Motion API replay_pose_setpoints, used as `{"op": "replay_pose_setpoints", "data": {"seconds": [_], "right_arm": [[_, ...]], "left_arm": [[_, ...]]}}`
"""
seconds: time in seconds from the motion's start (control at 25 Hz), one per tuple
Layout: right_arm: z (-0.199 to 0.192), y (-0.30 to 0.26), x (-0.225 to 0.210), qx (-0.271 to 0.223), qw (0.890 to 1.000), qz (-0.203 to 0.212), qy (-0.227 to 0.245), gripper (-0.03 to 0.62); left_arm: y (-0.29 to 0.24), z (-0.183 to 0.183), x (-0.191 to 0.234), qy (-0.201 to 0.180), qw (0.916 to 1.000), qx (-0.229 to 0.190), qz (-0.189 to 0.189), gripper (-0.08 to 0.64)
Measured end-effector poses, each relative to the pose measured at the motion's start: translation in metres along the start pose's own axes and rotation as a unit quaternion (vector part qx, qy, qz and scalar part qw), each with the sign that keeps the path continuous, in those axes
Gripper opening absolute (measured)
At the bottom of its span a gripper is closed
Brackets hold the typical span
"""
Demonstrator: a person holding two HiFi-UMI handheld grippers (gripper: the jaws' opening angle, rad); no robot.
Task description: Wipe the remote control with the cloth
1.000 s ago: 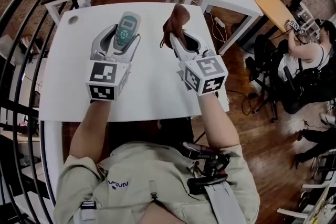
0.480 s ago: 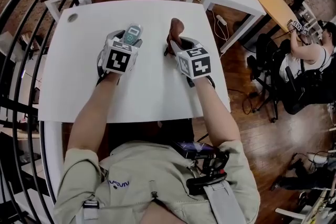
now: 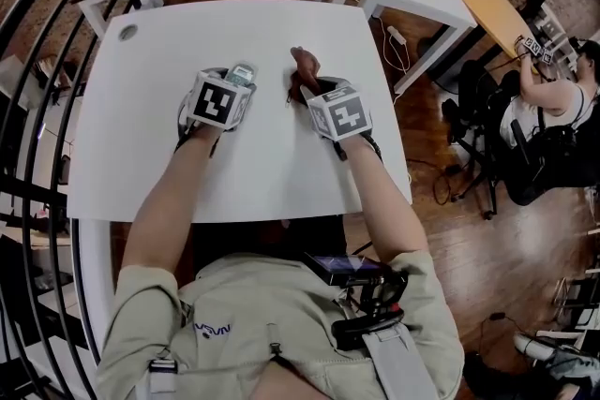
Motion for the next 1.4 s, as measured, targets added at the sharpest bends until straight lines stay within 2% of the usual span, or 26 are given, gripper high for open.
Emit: {"op": "replay_pose_setpoints", "data": {"seconds": [0.12,0.2,0.28,0.32,0.36,0.44,0.56,0.6,0.68,0.72,0.8,0.84,0.92,0.96,1.04,1.08,1.16,1.4], "right_arm": [[0.0,-0.001,0.001,0.001,1.0,0.001,0.002,0.089],[-0.001,-0.001,0.002,0.001,1.0,0.003,-0.001,0.117],[-0.001,0.003,0.001,0.0,1.0,0.007,-0.006,0.192],[0.001,0.007,0.0,-0.004,1.0,0.007,-0.008,0.224],[0.005,0.012,0.0,-0.013,1.0,0.008,-0.01,0.227],[0.019,0.029,-0.001,-0.046,0.999,0.004,-0.015,0.227],[0.045,0.064,0.0,-0.12,0.992,-0.014,-0.029,0.227],[0.054,0.078,0.002,-0.149,0.988,-0.021,-0.031,0.215],[0.072,0.113,0.009,-0.221,0.974,-0.037,-0.034,0.138],[0.079,0.135,0.014,-0.263,0.963,-0.046,-0.035,0.036],[0.083,0.171,0.025,-0.318,0.945,-0.061,-0.042,0.011],[0.081,0.183,0.031,-0.329,0.941,-0.064,-0.046,0.005],[0.074,0.201,0.05,-0.341,0.937,-0.066,-0.043,0.005],[0.07,0.21,0.062,-0.345,0.936,-0.065,-0.038,0.005],[0.06,0.227,0.086,-0.352,0.933,-0.065,-0.024,0.005],[0.054,0.233,0.097,-0.355,0.932,-0.065,-0.018,0.005],[0.042,0.243,0.114,-0.36,0.93,-0.066,-0.014,0.004],[0.011,0.235,0.139,-0.343,0.937,-0.065,-0.017,0.003]], "left_arm": [[-0.002,-0.013,0.006,-0.01,0.9994,0.026,0.02,0.291],[-0.003,-0.014,0.007,-0.012,0.9993,0.028,0.021,0.293],[-0.002,-0.014,0.004,-0.01,0.9995,0.026,0.014,0.295],[0.0,-0.015,0.003,-0.009,0.9995,0.027,0.012,0.332],[0.003,-0.015,0.002,-0.007,0.9997,0.023,0.01,0.334],[0.013,-0.009,0.001,-0.002,1.0,-0.005,0.005,0.339],[0.039,0.011,-0.004,-0.001,0.9965,-0.083,0.004,0.337],[0.053,0.018,-0.006,-0.001,0.9935,-0.113,0.011,0.307],[0.089,0.032,-0.013,-0.008,0.9828,-0.183,0.018,0.258],[0.111,0.039,-0.02,-0.016,0.9743,-0.224,0.018,0.166],[0.155,0.045,-0.031,-0.033,0.9558,-0.29,0.031,0.087],[0.173,0.045,-0.035,-0.039,0.9475,-0.314,0.045,0.065],[0.208,0.041,-0.048,-0.058,0.9316,-0.352,0.072,0.006],[0.223,0.037,-0.058,-0.067,0.9236,-0.368,0.082,0.005],[0.248,0.026,-0.08,-0.058,0.9104,-0.398,0.097,0.005],[0.256,0.019,-0.088,-0.048,0.9065,-0.406,0.104,0.005],[0.265,0.005,-0.098,-0.034,0.9043,-0.41,0.113,0.005],[0.262,-0.024,-0.111,-0.022,0.9091,-0.401,0.109,0.005]]}}
Point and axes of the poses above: the fingertips, and each gripper's own axes: y backward along the fingers, x to its left, z out of its top, the point moved 1 cm from there along y, backward along the fingers, and after that the axes turned 3 degrees about x, right-handed, at the moved point
